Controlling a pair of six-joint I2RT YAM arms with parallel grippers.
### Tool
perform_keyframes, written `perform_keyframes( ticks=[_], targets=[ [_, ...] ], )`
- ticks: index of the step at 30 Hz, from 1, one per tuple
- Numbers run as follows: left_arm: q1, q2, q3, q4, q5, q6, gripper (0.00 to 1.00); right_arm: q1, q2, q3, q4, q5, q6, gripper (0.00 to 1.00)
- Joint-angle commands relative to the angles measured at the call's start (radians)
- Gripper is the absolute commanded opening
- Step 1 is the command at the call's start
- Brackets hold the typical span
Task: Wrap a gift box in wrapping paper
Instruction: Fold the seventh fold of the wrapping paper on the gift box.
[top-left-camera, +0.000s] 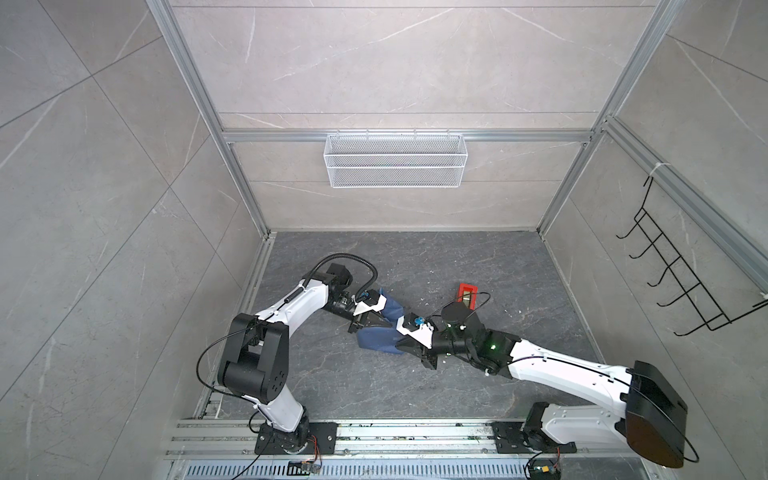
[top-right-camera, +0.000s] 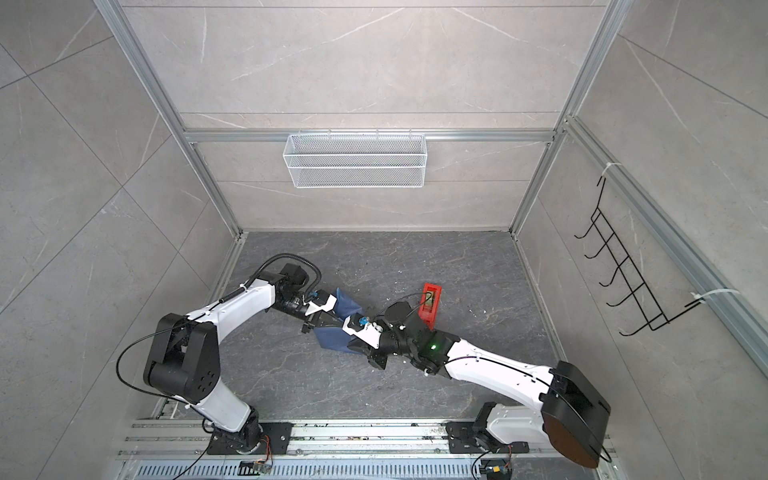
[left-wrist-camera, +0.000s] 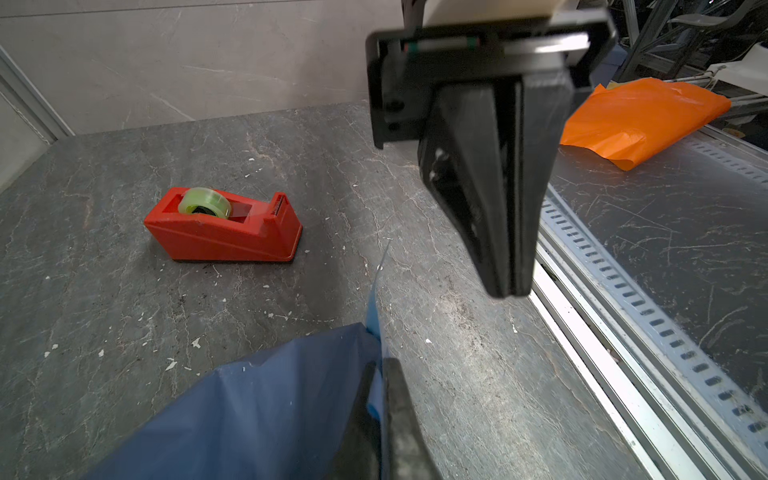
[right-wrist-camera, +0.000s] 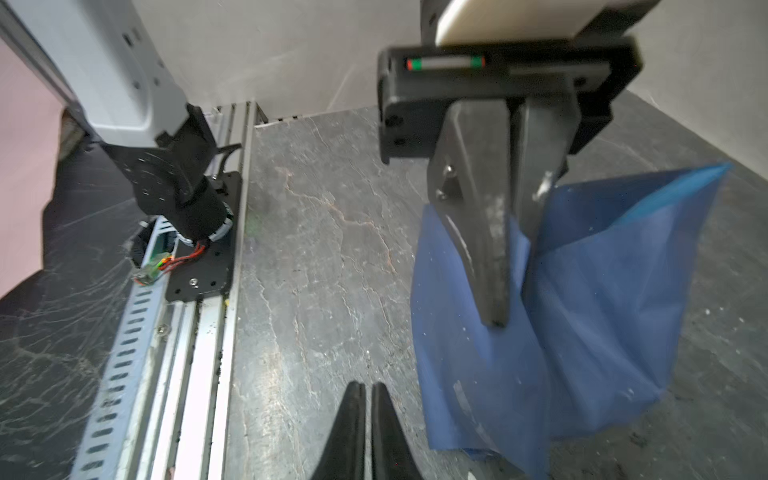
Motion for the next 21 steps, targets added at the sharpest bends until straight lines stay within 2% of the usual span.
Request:
perform_keyframes(
  ticks=[1,4,13,21],
  targets=[
    [0.000,-0.025,-0.020,0.019,0.036,-0.003,0.00,0.004,0.028,0.000,0.071,0.149,0.006,0.12],
    [-0.001,-0.028,-0.013,0.018,0.029,-0.024,0.00,0.003,0.037,0.009,0.092,0.212,-0.015,0.14],
    [-0.002,-0.030,-0.021,0.021,0.036,-0.020,0.00,-0.003,0.114,0.044,0.110,0.224,-0.049,0.19],
    [0.000,-0.042,-0.018,0.009,0.024,-0.009,0.00,-0.020,0.057,0.045,0.072,0.237,-0.083,0.20]
  ],
)
